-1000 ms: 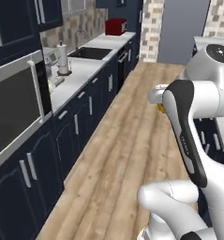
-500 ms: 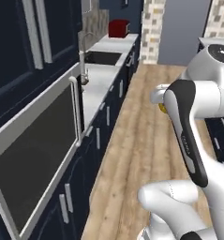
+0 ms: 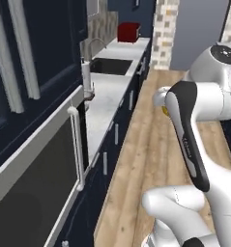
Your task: Pick the cheese from the fridge and the cheese grater from the cabinet and place them next to the salad bowl.
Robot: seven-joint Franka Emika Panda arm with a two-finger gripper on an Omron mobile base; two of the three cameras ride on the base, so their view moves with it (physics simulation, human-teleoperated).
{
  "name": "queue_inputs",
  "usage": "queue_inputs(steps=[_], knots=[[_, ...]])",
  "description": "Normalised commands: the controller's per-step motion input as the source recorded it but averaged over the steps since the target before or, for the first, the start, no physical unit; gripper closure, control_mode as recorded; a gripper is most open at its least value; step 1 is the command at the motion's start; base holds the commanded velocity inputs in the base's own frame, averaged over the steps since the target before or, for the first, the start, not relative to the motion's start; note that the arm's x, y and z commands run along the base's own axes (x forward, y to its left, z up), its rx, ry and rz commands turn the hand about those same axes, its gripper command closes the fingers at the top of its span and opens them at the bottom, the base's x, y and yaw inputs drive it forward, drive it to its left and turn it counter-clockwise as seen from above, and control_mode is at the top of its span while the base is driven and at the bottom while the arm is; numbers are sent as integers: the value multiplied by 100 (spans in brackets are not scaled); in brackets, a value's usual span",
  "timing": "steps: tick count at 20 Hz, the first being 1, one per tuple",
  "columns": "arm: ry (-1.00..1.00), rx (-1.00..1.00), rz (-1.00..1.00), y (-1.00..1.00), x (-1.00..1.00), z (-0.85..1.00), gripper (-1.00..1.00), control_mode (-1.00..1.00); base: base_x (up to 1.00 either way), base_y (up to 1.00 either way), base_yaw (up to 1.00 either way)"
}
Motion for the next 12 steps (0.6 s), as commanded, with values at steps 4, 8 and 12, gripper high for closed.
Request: queue_inputs(steps=[4,8,12], knots=[[0,0,0,0,0,0,100,100,90,-62,0],[0,0,0,0,0,0,100,100,100,-31,10],[0,0,0,0,0,0,100,100,87,-32,35]])
